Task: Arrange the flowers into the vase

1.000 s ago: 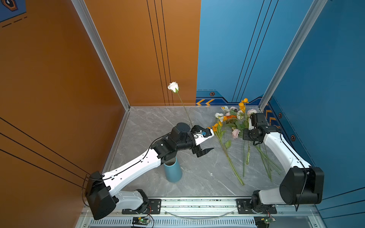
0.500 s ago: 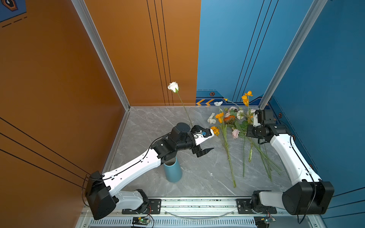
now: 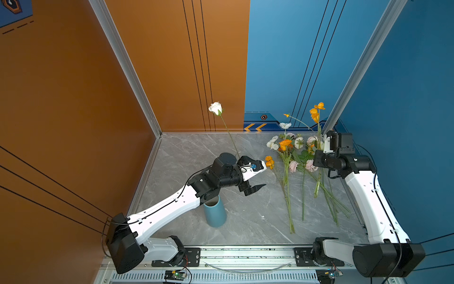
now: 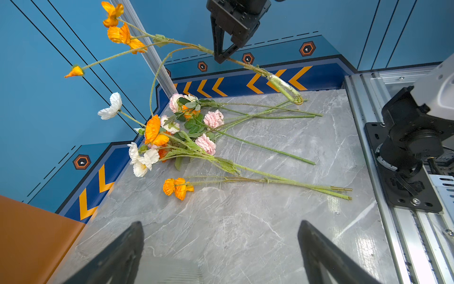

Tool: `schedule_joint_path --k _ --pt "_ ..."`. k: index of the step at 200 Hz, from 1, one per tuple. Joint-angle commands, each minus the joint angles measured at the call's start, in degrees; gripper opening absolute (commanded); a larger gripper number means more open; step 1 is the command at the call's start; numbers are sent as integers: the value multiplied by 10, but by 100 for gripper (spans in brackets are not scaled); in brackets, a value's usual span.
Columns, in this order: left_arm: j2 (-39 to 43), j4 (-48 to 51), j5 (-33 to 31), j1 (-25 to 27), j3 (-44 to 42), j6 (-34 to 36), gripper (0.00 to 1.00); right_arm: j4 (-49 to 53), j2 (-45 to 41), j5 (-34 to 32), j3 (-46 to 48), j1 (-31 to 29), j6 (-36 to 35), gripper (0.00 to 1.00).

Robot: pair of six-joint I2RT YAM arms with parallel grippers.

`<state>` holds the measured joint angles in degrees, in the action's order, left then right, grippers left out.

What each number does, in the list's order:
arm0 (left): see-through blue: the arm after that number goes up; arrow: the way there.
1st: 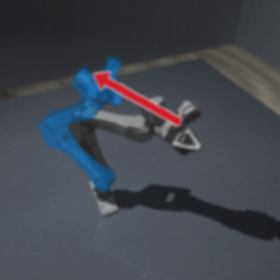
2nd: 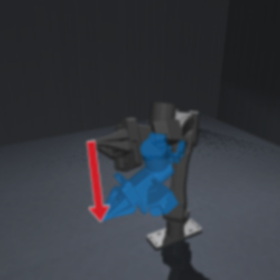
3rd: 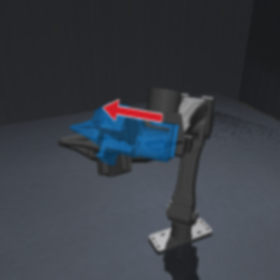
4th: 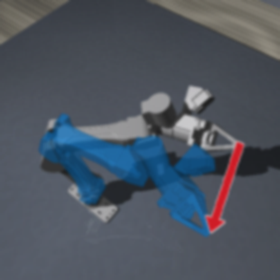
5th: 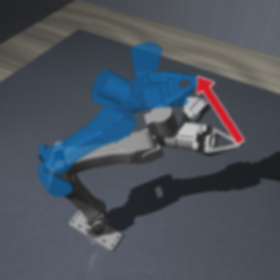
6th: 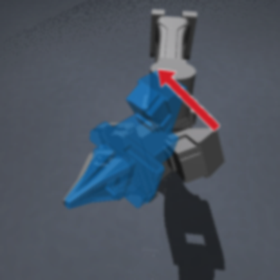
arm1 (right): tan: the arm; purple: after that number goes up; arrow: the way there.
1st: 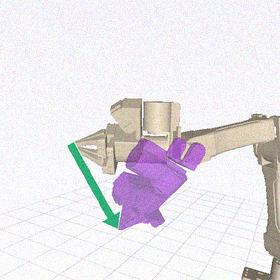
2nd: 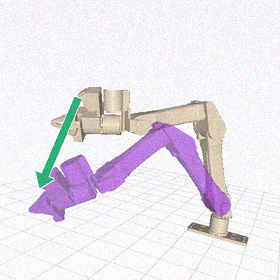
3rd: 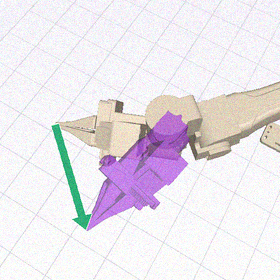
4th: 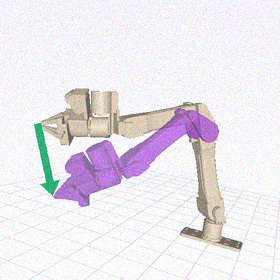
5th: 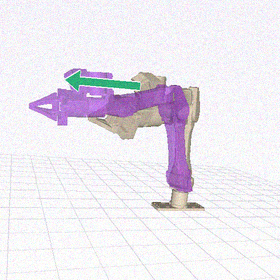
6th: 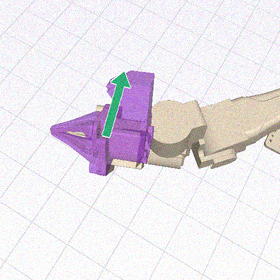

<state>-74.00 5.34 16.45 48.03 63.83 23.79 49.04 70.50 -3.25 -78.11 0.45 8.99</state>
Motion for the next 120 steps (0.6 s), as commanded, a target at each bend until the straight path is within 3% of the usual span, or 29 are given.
schedule_joint_path --k 1,59,98,120 --pt "8 -1 -6 -3 -8 7 98 5 -30 -12 -24 5 12 0" --pt "-13 -11 -1 3 -7 -10 98 -19 -81 52 -13 9 38 0" --pt "-98 -51 -19 24 43 -121 100 -38 -102 70 -4 13 50 0" --pt "-111 -52 -40 40 67 -109 99 -37 -101 74 -21 16 43 0"
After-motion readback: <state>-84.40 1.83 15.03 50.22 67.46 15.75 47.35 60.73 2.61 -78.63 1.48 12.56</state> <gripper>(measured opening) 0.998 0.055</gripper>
